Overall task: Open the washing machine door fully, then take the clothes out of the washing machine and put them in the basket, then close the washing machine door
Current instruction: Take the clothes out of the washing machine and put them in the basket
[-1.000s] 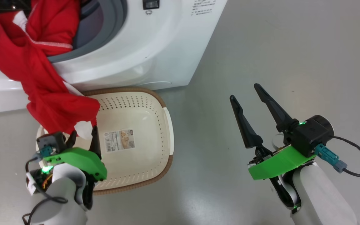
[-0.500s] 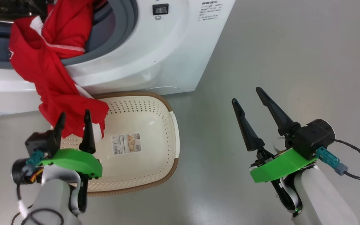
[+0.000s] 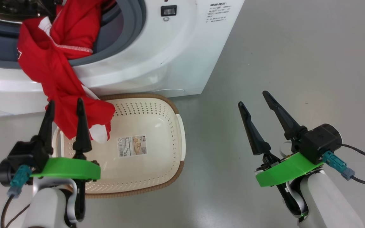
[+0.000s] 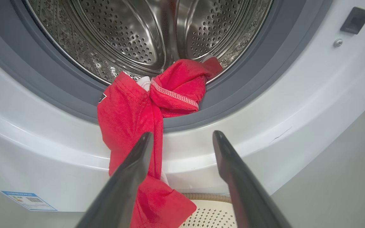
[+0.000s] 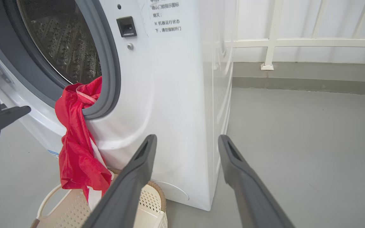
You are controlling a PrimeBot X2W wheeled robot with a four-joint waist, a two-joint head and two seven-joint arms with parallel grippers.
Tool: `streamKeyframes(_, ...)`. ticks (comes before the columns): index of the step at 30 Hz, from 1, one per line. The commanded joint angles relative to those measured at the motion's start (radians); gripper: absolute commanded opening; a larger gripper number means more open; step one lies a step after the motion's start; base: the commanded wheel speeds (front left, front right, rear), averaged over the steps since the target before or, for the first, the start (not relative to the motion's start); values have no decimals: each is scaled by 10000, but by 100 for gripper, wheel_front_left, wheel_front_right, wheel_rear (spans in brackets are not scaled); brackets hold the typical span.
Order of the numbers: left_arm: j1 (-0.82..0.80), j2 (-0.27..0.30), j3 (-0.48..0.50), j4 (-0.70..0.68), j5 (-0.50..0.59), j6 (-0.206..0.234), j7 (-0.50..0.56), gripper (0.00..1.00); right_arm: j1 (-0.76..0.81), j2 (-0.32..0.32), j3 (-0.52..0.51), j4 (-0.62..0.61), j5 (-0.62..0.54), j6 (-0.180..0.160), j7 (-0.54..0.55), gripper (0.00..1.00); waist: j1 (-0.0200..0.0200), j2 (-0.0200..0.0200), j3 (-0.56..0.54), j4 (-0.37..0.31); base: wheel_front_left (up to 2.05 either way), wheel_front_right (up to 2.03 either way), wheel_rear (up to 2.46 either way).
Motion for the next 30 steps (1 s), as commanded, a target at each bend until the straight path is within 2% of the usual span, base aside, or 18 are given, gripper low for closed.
streamKeyframes(1, 290, 195, 324, -508, 122, 92, -83, 100, 187, 62, 183, -262, 48, 62, -65, 100, 0, 0, -1, 14, 0, 0, 0)
streamKeyframes(18, 1542, 361, 224, -2827, 532, 695, 375, 100, 277, 62, 93, -359, 96, 62, -65, 100, 0, 0, -15, 77, 0, 0, 0)
streamKeyframes(30, 1753, 415, 126, -3054, 514, 811, 532, 100, 240, 62, 164, -258, 118, 62, -65, 100, 0, 0, -19, 88, 0, 0, 0)
